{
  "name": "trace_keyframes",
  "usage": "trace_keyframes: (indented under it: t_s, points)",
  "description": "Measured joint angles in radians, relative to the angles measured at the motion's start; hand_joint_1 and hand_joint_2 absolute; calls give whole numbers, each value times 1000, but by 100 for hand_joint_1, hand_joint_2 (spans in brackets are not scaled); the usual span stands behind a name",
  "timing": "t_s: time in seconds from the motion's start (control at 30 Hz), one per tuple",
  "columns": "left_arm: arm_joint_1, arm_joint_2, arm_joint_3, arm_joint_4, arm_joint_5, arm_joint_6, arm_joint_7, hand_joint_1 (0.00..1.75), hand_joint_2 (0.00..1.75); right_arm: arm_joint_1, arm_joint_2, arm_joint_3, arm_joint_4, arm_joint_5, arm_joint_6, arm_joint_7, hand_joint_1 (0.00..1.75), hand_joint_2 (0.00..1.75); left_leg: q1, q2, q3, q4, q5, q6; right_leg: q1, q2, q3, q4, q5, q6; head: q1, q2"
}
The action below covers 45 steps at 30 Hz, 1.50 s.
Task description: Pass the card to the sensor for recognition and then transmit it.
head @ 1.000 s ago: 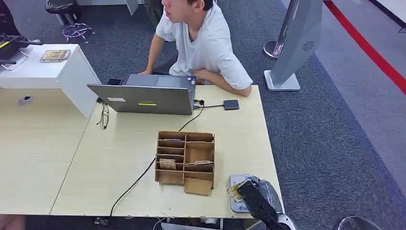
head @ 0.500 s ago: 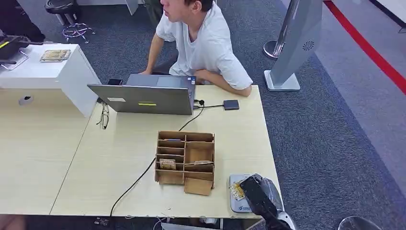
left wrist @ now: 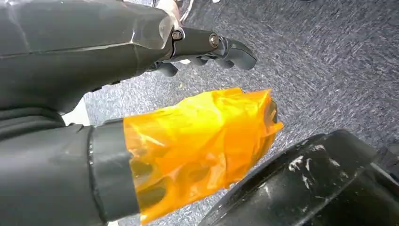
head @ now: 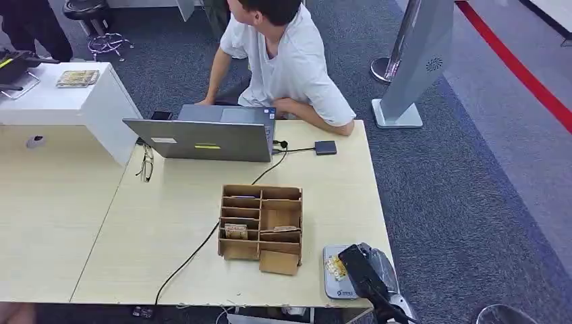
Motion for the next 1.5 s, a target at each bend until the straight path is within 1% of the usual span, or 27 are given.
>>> trace_keyframes:
  t_s: [0.43,0.77,1.27,1.5]
  points:
    - [0,13,-31,-18,30,10,19,0,0,-29,39,-49,58,59,16,-10,175,175,0,0,3,0,0,0,0,0,1,0,0,0,0,0]
    - [0,23,-49,-33,45,14,31,0,0,-30,49,-55,59,77,21,-10,175,175,0,0,4,0,0,0,0,0,2,0,0,0,0,0]
    - [5,39,-69,-73,64,26,62,0,0,-15,50,-50,8,141,16,-8,175,175,0,0,3,0,0,0,0,0,3,0,0,0,0,0]
    - [10,47,-74,-93,68,27,68,0,0,-3,50,-26,-50,161,15,-52,175,175,0,0,2,0,0,0,1,0,2,0,0,-1,0,0]
